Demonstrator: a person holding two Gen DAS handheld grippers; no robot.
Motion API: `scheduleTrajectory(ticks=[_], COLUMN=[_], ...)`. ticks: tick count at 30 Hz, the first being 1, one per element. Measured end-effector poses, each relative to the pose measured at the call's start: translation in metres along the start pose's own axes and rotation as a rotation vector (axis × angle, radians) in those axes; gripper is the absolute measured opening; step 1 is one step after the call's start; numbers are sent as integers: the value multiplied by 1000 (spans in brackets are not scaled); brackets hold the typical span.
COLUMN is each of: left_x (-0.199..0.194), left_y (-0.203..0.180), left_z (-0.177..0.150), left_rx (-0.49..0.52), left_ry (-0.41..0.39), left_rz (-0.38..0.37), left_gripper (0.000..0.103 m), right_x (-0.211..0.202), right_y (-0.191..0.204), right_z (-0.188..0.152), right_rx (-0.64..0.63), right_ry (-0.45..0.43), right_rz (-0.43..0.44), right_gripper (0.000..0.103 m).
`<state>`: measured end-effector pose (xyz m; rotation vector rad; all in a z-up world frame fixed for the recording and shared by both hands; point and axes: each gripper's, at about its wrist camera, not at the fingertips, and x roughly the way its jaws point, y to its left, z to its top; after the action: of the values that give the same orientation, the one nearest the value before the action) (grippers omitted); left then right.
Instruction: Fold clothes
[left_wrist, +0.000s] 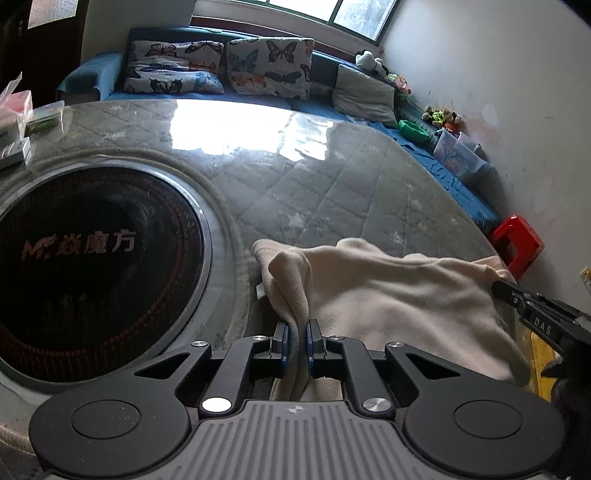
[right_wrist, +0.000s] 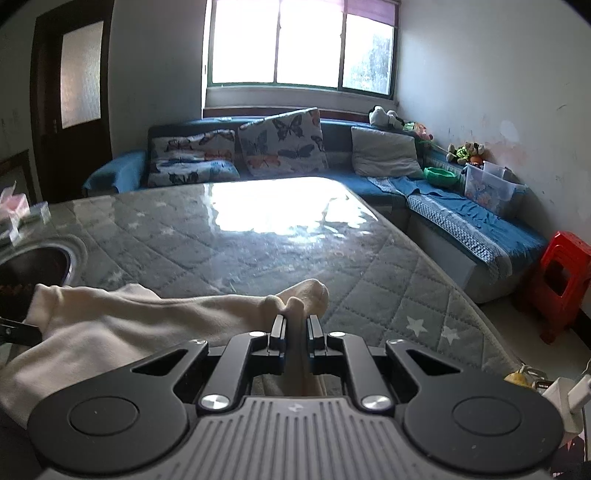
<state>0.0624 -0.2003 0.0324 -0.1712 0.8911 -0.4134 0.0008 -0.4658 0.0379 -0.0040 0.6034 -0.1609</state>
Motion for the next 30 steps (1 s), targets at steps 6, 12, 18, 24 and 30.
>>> scheduleTrajectory(ticks=[6,12,18,24,30], left_x=[2,-1,-5,-8,-11], left_y=[4,7,10,17,24], left_z=[-2,-1,-1,1,5], left_rx=[-9,-26,-22,-32,-36], left_ry=[10,11,-4,-15,-25], left_rz=[-7,-1,24,58,86], left_gripper=[11,17,20,25,25], right_x=[15,11,-15,-33,-35], right_y=[-4,-7,-5,8,11], right_z=[-4,-6,-9,-29,-43], right_rx=[-5,-4,-4,-12,-3], right_ry=[46,40,8,22,48], right_rz=[-10,-21,10,76,77], right_gripper=[10,12,13,13,13])
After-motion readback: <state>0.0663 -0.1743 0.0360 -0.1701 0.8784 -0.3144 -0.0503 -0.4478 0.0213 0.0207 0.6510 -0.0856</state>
